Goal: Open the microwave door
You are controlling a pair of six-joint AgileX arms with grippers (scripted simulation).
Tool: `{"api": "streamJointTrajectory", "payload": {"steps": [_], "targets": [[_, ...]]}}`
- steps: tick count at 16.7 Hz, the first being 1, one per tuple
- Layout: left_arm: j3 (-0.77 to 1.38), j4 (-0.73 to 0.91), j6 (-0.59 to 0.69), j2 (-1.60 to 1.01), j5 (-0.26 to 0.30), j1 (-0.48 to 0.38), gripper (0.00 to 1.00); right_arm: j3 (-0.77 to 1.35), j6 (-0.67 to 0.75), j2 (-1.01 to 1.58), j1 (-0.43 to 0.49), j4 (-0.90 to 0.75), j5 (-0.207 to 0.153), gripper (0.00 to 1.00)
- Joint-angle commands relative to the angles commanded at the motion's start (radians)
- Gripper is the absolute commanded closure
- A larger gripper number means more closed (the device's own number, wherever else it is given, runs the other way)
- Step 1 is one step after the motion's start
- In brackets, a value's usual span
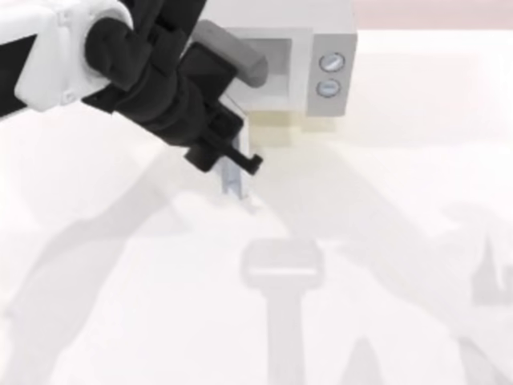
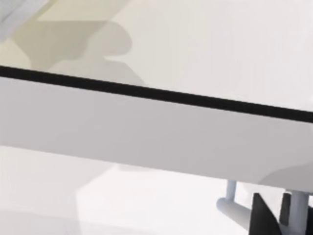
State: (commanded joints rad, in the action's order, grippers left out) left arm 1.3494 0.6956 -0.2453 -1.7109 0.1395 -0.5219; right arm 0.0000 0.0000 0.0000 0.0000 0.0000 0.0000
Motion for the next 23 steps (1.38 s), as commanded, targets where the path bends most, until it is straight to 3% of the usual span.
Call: {"api": "streamJointTrajectory", "payload": {"steps": [16, 23], "targets": [[0.000, 0.000, 0.000, 0.000, 0.000, 0.000, 1.00, 0.000, 0.000, 0.000, 0.000, 0.000, 0.000, 0.00], [-0.022, 0.015, -0.109, 0.030, 0.060, 0.041, 1.00, 0.000, 0.000, 0.000, 0.000, 0.000, 0.000, 0.00]]}}
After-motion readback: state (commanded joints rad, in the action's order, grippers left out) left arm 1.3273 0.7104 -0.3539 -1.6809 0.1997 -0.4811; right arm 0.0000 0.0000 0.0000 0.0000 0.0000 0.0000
